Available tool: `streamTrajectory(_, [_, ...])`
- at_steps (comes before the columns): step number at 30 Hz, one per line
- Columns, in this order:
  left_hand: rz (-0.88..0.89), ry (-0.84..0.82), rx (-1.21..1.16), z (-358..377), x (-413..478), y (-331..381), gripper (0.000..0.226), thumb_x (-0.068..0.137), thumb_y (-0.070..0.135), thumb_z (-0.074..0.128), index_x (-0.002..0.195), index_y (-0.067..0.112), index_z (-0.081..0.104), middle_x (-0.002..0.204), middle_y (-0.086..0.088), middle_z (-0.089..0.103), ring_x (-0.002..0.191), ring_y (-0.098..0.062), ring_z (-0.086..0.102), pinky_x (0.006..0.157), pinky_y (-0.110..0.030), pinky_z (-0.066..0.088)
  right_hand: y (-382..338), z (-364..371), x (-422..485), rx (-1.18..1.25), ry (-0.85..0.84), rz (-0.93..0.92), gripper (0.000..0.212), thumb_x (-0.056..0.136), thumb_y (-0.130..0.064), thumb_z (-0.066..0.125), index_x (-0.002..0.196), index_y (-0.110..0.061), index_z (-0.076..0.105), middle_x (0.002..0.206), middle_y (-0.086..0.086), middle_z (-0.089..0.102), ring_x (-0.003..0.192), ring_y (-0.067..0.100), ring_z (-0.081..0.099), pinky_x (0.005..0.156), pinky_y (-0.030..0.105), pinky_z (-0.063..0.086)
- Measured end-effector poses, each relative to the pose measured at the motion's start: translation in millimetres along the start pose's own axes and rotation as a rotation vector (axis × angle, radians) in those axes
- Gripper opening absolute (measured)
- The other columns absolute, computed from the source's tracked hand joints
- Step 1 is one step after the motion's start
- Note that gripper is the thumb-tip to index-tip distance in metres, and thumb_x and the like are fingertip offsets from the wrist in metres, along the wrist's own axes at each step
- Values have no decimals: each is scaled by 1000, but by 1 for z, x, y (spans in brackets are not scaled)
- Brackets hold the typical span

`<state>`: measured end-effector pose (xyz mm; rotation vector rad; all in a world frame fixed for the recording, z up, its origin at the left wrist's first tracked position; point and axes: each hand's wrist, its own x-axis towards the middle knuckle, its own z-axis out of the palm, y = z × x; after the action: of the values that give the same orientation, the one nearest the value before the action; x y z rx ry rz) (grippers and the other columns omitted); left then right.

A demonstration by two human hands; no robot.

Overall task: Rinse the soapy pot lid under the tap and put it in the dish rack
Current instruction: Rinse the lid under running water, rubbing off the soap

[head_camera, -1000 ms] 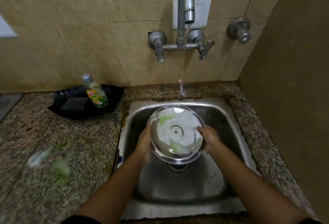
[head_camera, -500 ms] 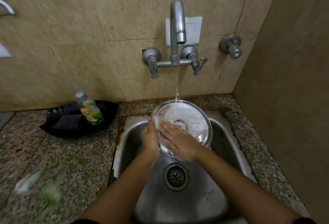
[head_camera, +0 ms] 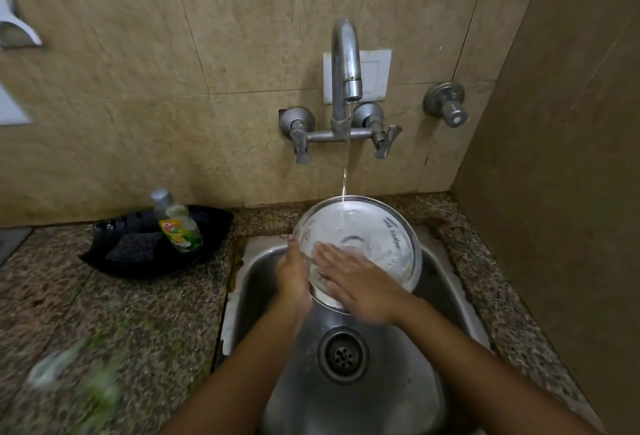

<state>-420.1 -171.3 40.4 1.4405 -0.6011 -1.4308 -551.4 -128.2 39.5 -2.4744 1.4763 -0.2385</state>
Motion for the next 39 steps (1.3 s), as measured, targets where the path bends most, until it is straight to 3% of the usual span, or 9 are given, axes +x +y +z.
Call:
streamTrajectory(6, [-17, -19, 38, -1, -9, 3, 42, 96, 45, 42, 88, 13, 67, 91, -10, 73, 86, -25, 69, 85, -40, 56, 45, -18, 10, -180, 183, 424, 65, 97, -44, 16, 152, -13, 3, 162, 6, 2, 149, 18, 0, 120, 35, 1])
streamTrajectory(12, [29, -44, 10, 13, -12, 16, 44, 94, 47, 45, 90, 12, 71, 92, -13, 75, 88, -28, 71, 88, -41, 55, -1, -24, 21, 66, 116, 51, 59, 101, -36, 32, 153, -21, 8, 160, -7, 0, 143, 1, -3, 117, 25, 1])
streamTrajectory(14, [3, -19, 1, 10, -6, 17, 47, 90, 54, 46, 89, 14, 71, 92, -12, 75, 88, -31, 71, 90, -47, 54, 8, -29, 11, 275, 130, 99, 48, 98, -31, 46, 145, -23, 38, 154, -7, 32, 139, 1, 25, 117, 29, 20])
streamTrajectory(16, [-28, 0, -19, 7, -7, 22, 45, 92, 53, 46, 87, 14, 68, 92, -12, 73, 90, -32, 70, 89, -50, 54, 18, -45, 9, 559, 258, 257, 27, 94, -28, 54, 119, -25, 65, 119, -3, 69, 108, 8, 63, 97, 42, 50])
streamTrajectory(17, [-33, 5, -25, 7, -9, 25, 43, 93, 51, 45, 86, 14, 66, 92, -12, 72, 90, -32, 69, 89, -49, 55, 27, -56, 13, 652, 395, 349, 21, 93, -28, 56, 108, -23, 70, 102, -1, 73, 91, 13, 69, 86, 47, 54])
streamTrajectory(21, [-14, 2, -28, 8, -18, 31, 43, 94, 50, 44, 86, 13, 65, 91, -12, 71, 89, -32, 69, 87, -51, 55, 49, -112, 40, 696, 750, 616, 43, 91, -51, 49, 107, -16, 67, 88, 0, 70, 82, 21, 67, 77, 42, 55])
streamTrajectory(23, [-28, -3, -33, 8, -19, 32, 45, 93, 52, 45, 90, 12, 66, 95, -13, 72, 90, -33, 68, 87, -52, 55, 52, -133, 51, 541, 756, 634, 53, 89, -60, 43, 95, -17, 71, 84, 3, 72, 78, 20, 65, 70, 34, 50])
streamTrajectory(26, [-31, -3, -34, 10, -19, 35, 45, 92, 53, 45, 91, 13, 66, 95, -12, 72, 90, -33, 68, 87, -51, 55, 53, -146, 66, 448, 768, 688, 60, 91, -62, 37, 72, -14, 68, 70, 6, 70, 67, 22, 66, 68, 39, 55])
streamTrajectory(39, [8, -9, -43, 7, -19, 33, 46, 94, 51, 44, 92, 11, 66, 94, -12, 71, 91, -32, 67, 89, -52, 54, 59, -144, 74, 655, 784, 710, 59, 97, -55, 30, 74, -13, 65, 69, 5, 72, 66, 23, 69, 75, 45, 57])
